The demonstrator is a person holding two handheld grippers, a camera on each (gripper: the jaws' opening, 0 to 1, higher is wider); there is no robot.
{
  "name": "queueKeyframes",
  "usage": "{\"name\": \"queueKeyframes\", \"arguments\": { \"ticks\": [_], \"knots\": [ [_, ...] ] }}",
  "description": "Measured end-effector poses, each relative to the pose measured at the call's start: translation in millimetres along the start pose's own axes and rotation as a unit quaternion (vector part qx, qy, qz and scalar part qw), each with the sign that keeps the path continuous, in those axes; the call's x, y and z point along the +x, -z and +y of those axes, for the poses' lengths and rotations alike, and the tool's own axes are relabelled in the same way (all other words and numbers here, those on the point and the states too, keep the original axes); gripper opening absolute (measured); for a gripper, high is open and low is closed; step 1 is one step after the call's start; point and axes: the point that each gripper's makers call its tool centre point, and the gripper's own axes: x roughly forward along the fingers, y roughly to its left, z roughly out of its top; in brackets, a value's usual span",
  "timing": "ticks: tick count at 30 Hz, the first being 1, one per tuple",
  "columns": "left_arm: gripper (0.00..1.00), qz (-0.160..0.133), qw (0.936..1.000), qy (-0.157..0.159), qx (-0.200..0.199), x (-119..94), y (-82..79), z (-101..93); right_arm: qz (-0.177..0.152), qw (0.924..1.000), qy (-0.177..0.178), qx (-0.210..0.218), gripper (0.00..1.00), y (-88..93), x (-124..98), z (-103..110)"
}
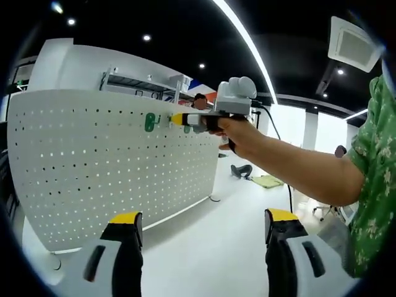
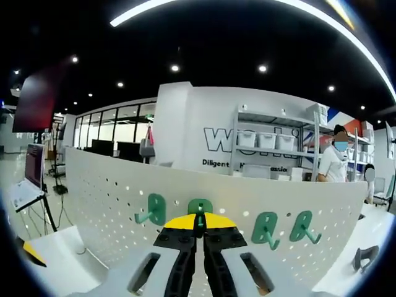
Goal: Insert the hook assembly into the mounting plate slot until the hook locks in place.
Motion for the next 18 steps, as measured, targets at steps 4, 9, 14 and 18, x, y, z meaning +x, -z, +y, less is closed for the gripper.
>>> {"name": "queueKeyframes", "arguments": {
  "ticks": [4, 9, 14, 18],
  "knots": [
    [0.83, 0.0, 1.0, 0.0, 0.0, -0.2, 0.1, 0.4, -0.001, 0.9999, 0.007, 0.008, 0.01, 1.0, 0.9, 0.5],
    [0.82, 0.001, 1.0, 0.002, 0.0, -0.3, 1.0, 0.2, -0.009, 0.9997, 0.015, 0.017, 0.01, -0.9, 1.1, 0.9],
    [0.82, 0.002, 1.0, 0.003, -0.001, -1.6, 1.9, 1.3, -0.014, 0.9995, 0.02, 0.022, 0.01, -1.8, 2.1, 2.4],
    [0.82, 0.002, 1.0, 0.005, -0.001, -1.7, 1.9, 1.4, -0.015, 0.9994, 0.025, 0.017, 0.01, -1.1, 2.3, 3.3]
  ]
}}
